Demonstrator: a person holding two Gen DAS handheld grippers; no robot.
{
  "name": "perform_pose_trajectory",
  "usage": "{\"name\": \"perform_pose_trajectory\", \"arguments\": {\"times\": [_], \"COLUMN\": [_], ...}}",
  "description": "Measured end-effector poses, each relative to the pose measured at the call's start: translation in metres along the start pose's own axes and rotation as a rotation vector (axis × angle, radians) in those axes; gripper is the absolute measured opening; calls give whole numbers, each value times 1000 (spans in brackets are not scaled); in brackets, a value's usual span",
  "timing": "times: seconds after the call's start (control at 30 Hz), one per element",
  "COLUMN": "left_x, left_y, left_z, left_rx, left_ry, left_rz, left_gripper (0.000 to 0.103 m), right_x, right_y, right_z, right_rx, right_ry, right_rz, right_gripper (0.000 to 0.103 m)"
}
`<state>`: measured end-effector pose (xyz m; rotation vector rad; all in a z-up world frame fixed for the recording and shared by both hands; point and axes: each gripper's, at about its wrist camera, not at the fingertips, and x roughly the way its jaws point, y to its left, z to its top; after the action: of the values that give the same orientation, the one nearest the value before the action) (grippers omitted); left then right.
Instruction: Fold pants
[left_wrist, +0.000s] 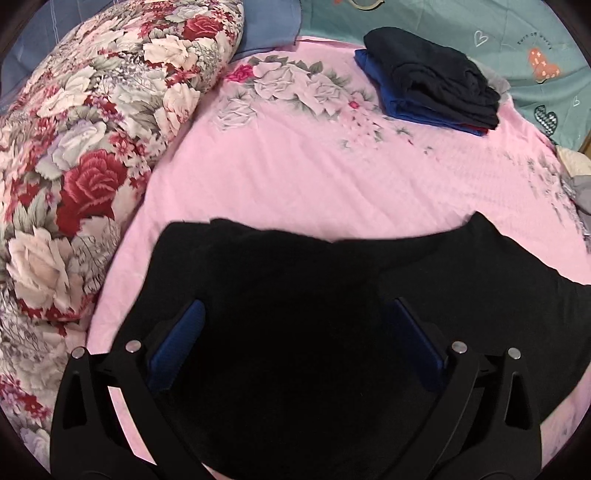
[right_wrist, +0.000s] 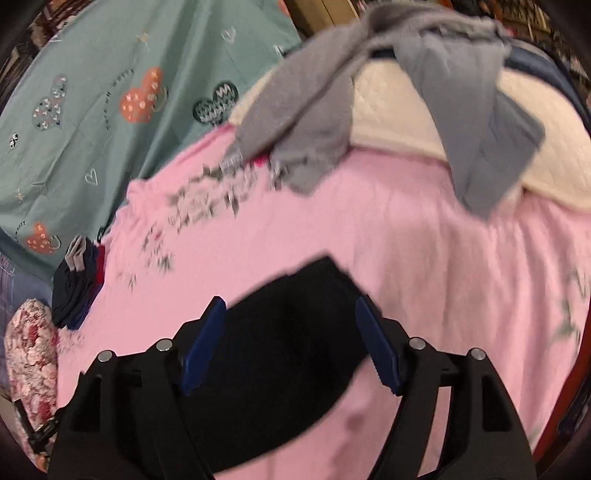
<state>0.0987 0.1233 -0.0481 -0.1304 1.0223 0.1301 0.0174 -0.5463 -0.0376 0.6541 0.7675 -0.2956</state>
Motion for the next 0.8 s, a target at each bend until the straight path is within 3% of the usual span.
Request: {"name": "perform_pose_trajectory", "arguments": {"times": [0.07,0.2,0.3,0.4,0.47,0.5,0.53,0.57,0.63,0.7,0.8], "left_x": [-1,5,25,36,39,40,40,39,34,28,13], "left_y": [-4,-25,-34,-38,-40,-40,-40,-40,-38,-34,-26], "left_z": [-8,-24,-27,-25,-21,-19,-17,-16,-15,-13,-12], "left_rx": [23,109,120,113,108,104,99,97,86,63,13], "left_ry": [14,50,95,82,82,89,99,106,111,99,74], "left_rz": [-32,-110,-72,-21,-10,-9,-10,-13,-26,-54,-115], "left_gripper": [101,101,101,101,101,101,101,101,101,101,101], "right_x": [-2,15,25,44,53,57,61,60,47,22,-14], "right_y": [-23,-28,-17,-15,-17,-17,-21,-23,-16,6,63], "right_z": [-4,-14,-7,7,16,18,19,19,19,20,13], "right_rx": [38,75,57,111,134,140,177,203,197,153,8], "right_ry": [50,136,106,78,51,57,78,81,72,40,18], "right_rz": [40,127,106,140,109,80,88,99,109,177,268], "right_gripper": [73,73,78,79,68,43,30,24,21,21,21]}}
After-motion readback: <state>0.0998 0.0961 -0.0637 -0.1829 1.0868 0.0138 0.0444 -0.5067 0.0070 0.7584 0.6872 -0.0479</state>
